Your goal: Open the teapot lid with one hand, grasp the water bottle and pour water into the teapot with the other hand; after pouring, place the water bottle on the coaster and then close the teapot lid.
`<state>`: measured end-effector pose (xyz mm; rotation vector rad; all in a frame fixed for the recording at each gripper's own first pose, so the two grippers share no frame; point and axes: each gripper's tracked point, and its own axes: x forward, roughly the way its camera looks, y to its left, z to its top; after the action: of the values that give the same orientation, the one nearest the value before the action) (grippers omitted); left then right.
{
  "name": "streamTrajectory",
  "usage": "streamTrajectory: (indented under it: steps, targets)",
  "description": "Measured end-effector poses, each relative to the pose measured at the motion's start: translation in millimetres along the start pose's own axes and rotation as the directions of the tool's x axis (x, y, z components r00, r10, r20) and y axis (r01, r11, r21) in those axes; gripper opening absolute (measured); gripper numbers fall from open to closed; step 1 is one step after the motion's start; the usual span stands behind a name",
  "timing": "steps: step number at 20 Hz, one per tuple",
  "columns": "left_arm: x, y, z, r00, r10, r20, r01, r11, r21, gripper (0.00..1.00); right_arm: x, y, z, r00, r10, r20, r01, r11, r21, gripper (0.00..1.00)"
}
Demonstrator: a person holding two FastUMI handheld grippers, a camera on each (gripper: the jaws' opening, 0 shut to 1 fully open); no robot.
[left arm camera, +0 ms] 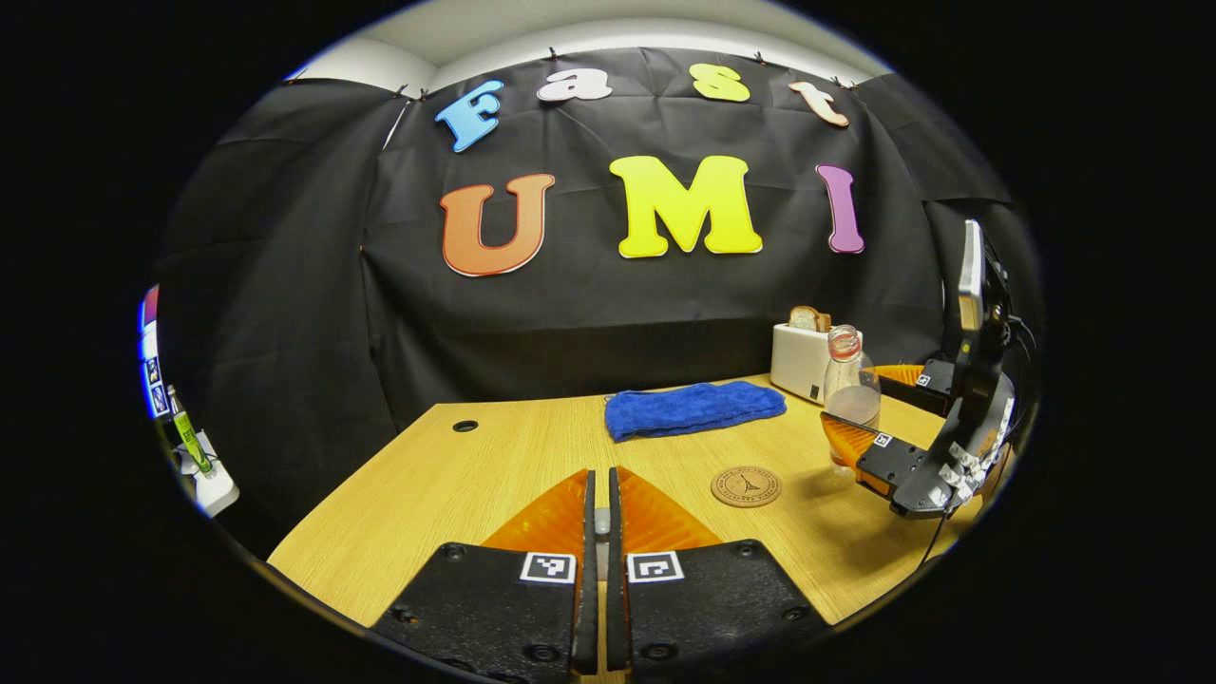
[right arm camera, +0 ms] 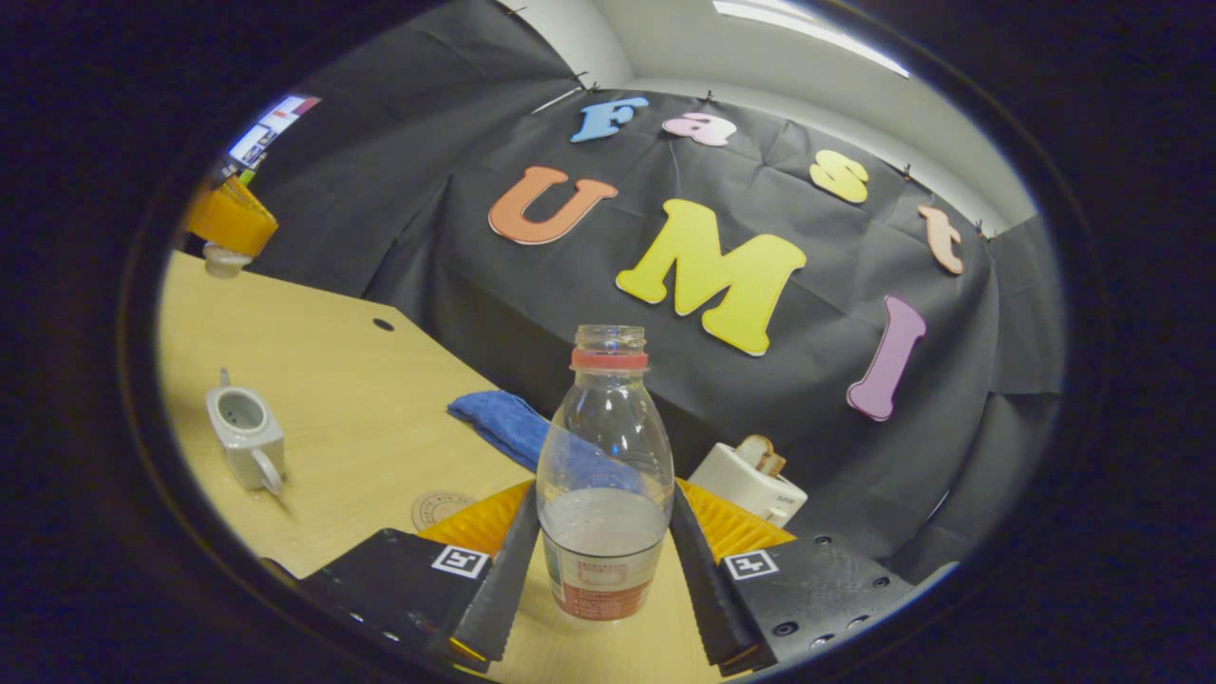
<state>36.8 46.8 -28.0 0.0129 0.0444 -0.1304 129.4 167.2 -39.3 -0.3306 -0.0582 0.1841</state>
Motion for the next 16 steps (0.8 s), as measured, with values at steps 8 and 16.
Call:
streamTrajectory:
  steps: [8,16]
  targets:
    - [3,2,-3,1.000,-0.004,-0.002,0.004,1.000,-0.004,0.06,38,27,2,0.985,0.149,-0.083,-0.106,0.915,0.390,0.77]
    - [6,11,-8,1.000,0.017,-0.014,-0.017,1.000,0.005,0.06,77,49,8,0.986,0.157,-0.056,-0.116,0.886,0.450,0.76]
